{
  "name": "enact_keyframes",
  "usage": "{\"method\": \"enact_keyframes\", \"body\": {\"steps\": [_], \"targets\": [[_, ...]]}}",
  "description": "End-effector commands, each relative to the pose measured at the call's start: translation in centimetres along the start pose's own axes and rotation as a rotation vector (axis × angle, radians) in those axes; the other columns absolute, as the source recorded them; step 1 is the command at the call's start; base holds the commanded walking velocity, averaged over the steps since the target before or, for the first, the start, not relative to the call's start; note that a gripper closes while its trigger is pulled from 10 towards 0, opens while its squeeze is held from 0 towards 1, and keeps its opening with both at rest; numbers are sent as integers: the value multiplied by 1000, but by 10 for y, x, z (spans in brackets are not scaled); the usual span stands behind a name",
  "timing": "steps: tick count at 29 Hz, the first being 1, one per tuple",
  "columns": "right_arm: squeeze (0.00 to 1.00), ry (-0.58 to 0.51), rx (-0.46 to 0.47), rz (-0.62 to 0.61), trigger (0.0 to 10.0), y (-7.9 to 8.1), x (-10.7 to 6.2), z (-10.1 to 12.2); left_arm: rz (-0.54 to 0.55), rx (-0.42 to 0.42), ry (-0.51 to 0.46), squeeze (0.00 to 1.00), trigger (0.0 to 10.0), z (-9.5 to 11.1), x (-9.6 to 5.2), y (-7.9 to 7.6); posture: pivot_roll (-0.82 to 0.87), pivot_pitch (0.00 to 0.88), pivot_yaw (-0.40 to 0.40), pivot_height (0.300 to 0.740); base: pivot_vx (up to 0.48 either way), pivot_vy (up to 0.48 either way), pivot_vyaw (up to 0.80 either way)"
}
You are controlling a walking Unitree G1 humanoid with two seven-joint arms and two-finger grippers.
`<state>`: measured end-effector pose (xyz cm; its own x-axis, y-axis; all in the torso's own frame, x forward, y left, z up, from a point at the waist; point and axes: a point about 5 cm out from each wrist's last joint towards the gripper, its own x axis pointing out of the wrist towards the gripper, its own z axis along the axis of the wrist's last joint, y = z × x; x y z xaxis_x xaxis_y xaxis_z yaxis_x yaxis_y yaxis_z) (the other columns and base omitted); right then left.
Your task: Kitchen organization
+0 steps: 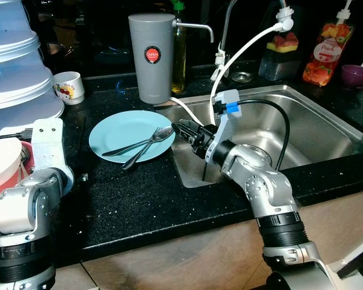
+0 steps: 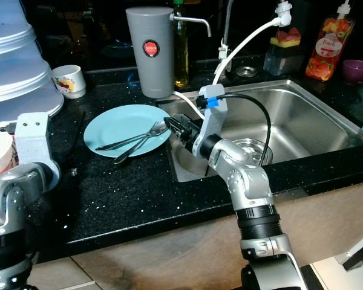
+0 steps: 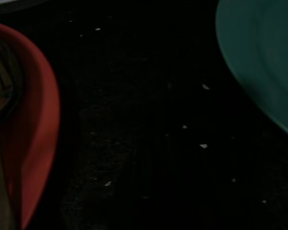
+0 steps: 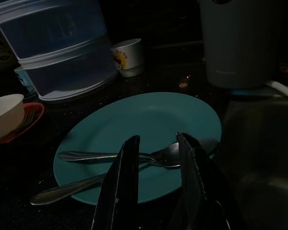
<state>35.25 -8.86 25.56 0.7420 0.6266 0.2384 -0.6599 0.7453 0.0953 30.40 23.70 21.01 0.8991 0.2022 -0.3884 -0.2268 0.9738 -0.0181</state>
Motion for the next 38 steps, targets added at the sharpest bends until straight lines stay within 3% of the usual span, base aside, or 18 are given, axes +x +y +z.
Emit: {"method": "enact_keyframes", "body": {"steps": [1, 7, 12, 15, 16, 22, 24, 25, 29, 31, 32, 33, 34, 35, 38], "targets": [[0, 5, 8, 9, 10000, 1, 1, 2, 4, -13, 120, 0, 0, -23, 7, 1, -11, 66, 30, 740, 0, 0, 0], [0, 3, 8, 9, 10000, 1, 1, 2, 9, -21, 91, 0, 0, -19, 7, 1, -12, 66, 31, 740, 0, 0, 0], [0, -2, 7, 9, 10000, 1, 1, 4, 8, 13, -36, 0, 0, -4, 6, 0, -11, 66, 31, 740, 0, 0, 0], [0, -7, 8, 9, 10000, 2, 2, 5, -22, 64, -204, 0, 0, 17, 1, -7, -11, 66, 31, 740, 0, 0, 0], [0, -7, 8, 9, 10000, 2, 2, 5, -22, 64, -204, 0, 0, 17, 1, -7, -11, 66, 31, 740, 0, 0, 0], [0, -29, 17, 5, 10000, 1, 2, 11, -75, 101, -542, 0, 0, 62, -20, -23, -13, 66, 32, 740, 0, 0, 0], [0, -32, 18, 5, 10000, 2, 2, 12, -92, 98, -577, 0, 0, 65, -23, -25, -13, 66, 32, 740, 0, 0, 0], [0, -36, 21, 3, 10000, 1, 2, 12, -111, 99, -604, 0, 0, 68, -25, -27, -12, 65, 29, 740, 0, 0, 0], [0, -97, 68, -50, 10000, -2, 4, 22, -373, 114, -656, 0, 0, 67, -35, -56, -14, 65, 29, 740, 0, 0, 0], [0, -166, 158, -110, 10000, -9, 3, 31, -518, 121, -690, 0, 0, 65, -45, -69, -16, 65, 28, 740, 0, 0, 0], [0, -166, 158, -110, 10000, -9, 3, 31, -518, 121, -690, 0, 0, 65, -45, -69, -16, 65, 28, 740, 0, 0, 0], [278, -208, 224, -130, 10000, -12, 3, 36, -588, 119, -702, 0, 0, 63, -50, -75, -13, 65, 27, 740, 0, 0, 0], [278, -208, 224, -130, 10000, -12, 3, 36, -588, 119, -702, 0, 0, 63, -50, -75, -13, 65, 27, 740, 0, 0, 0], [1000, -278, 334, -107, 10000, -11, 1, 43, -719, 145, -672, 0, 0, 53, -54, -85, -16, 62, 28, 740, 0, 0, 0], [1000, -321, 409, -43, 10000, -4, 0, 47, -822, 184, -631, 0, 0, 42, -56, -93, -17, 58, 28, 740, 0, 0, 0]]}}
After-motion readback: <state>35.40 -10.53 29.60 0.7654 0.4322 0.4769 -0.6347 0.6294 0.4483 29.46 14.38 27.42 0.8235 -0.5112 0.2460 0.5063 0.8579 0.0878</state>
